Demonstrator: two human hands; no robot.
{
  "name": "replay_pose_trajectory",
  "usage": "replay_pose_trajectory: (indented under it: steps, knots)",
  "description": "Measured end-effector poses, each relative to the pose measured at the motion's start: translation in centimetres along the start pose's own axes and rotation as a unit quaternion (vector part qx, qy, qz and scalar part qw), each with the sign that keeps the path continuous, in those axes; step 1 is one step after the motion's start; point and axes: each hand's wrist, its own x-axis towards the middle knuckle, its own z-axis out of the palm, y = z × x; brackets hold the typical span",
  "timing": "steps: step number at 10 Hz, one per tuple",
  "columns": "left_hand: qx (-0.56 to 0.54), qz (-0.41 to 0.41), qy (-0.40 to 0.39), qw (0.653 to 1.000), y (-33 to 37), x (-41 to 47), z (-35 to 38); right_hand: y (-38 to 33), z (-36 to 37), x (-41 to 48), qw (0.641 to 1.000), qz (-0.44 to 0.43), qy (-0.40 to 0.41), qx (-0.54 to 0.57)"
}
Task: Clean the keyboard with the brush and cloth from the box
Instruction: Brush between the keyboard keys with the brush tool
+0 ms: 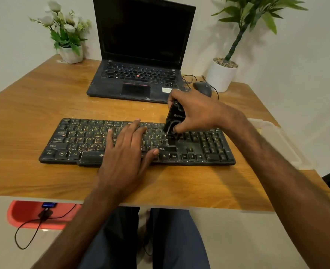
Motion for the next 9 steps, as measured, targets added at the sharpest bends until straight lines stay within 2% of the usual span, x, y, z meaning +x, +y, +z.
replay_pose_trajectory:
  steps: [1, 2, 3, 5, 6, 8, 9]
  knots:
    - [-0.001, 0.004, 0.015, 1.0, 0.1, -0.1, 0.0, -1.3, -0.2, -0.7, 0.997, -0.018, -0.067, 0.02]
    - [0.011, 0.004, 0.013, 1.0, 0.1, -0.1, -0.2, -1.8, -0.2, -0.1, 0.998, -0.019, -0.058, -0.023]
    - [0.019, 0.002, 0.013, 1.0, 0.0, -0.3, -0.4, -2.0, 0.1, 0.6, 0.993, -0.006, 0.001, -0.117]
    - [0.014, -0.001, 0.011, 1.0, 0.0, -0.3, -0.3, -3.0, -0.3, 0.4, 0.992, -0.039, -0.078, -0.09]
    - [0.012, 0.002, 0.011, 1.0, 0.0, -0.2, -0.3, -2.3, -0.4, 0.7, 0.993, -0.013, -0.034, -0.111]
    - [0.005, -0.003, 0.01, 1.0, 0.0, -0.2, -0.3, -2.7, -0.3, 0.2, 0.993, -0.028, -0.083, -0.077]
    - [0.006, -0.001, 0.013, 1.0, 0.0, -0.2, -0.3, -2.4, 0.2, 0.6, 0.986, -0.023, -0.009, -0.164]
